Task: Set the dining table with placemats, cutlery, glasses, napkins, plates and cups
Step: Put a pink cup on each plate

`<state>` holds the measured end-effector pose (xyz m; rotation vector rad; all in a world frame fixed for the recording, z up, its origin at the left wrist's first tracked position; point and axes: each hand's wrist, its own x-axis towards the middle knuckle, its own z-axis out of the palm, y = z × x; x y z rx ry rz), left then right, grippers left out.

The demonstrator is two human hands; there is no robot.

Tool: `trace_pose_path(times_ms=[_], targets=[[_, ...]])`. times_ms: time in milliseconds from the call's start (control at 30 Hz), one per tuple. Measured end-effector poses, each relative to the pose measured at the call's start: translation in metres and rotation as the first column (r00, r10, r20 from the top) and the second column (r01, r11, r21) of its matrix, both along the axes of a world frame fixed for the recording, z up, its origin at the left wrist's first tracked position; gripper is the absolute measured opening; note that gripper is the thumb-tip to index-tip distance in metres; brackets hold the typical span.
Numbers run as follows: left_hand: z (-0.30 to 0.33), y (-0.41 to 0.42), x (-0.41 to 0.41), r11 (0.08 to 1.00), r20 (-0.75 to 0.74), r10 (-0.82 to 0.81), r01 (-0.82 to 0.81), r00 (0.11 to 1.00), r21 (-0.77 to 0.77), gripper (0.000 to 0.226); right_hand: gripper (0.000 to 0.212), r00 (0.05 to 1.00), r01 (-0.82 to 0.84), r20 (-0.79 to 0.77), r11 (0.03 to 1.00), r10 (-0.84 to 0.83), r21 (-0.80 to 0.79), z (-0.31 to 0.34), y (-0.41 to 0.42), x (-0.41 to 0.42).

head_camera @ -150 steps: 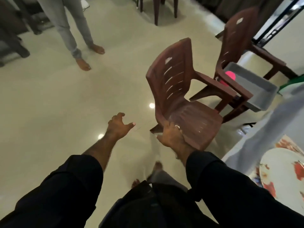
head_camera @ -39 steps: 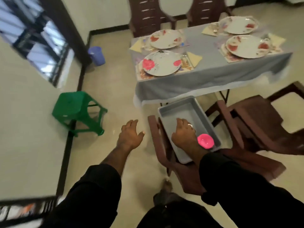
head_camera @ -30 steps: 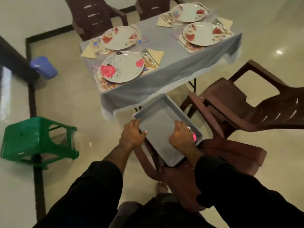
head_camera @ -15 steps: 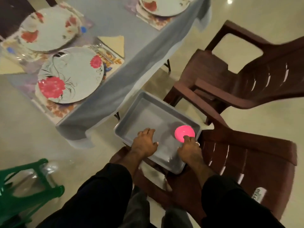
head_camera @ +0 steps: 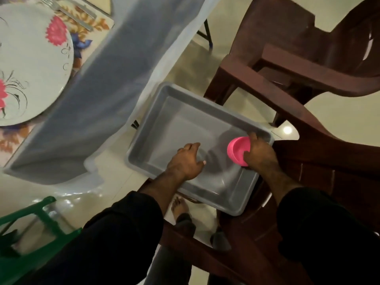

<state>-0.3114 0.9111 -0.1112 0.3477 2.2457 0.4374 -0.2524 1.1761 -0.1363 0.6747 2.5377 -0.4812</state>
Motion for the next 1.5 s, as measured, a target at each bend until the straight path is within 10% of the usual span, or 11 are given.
trace_pose_path(times_ms=[433, 633, 1133, 1300, 1500], targets=[[0.043, -0.025, 0.039, 0.993, -0.021, 0.115, -0.115, 0.993, -0.030, 0.099, 0.052, 0.965, 0.257, 0.141, 0.915, -0.223, -0.311, 0.010, -0.029, 0.023], [0.133, -0.021, 0.070, 0.935, 0.058, 0.189, -0.198, 0.980, 0.293, 0.140, 0.058, 0.958, 0.286, 0.194, 0.732, -0.210, -0.618, 0.126, -0.053, 0.027], [0.390, -0.148, 0.149, 0.299, 0.267, 0.739, -0.656, 0.619, 0.694, 0.084, 0.034, 0.958, -0.269, -0.182, 0.477, 0.222, -0.837, 0.407, -0.201, 0.003], [0.420, -0.210, 0.186, 0.105, 0.363, 0.810, -0.724, 0.460, 0.682, 0.083, 0.022, 0.732, -0.681, -0.621, 0.334, 0.279, -0.652, 0.449, -0.269, 0.020], [0.435, -0.293, 0.231, -0.078, 0.432, 0.854, -0.749, 0.291, 0.658, 0.089, 0.011, 0.542, -0.802, -0.602, 0.147, 0.586, -0.579, 0.478, -0.353, 0.038]])
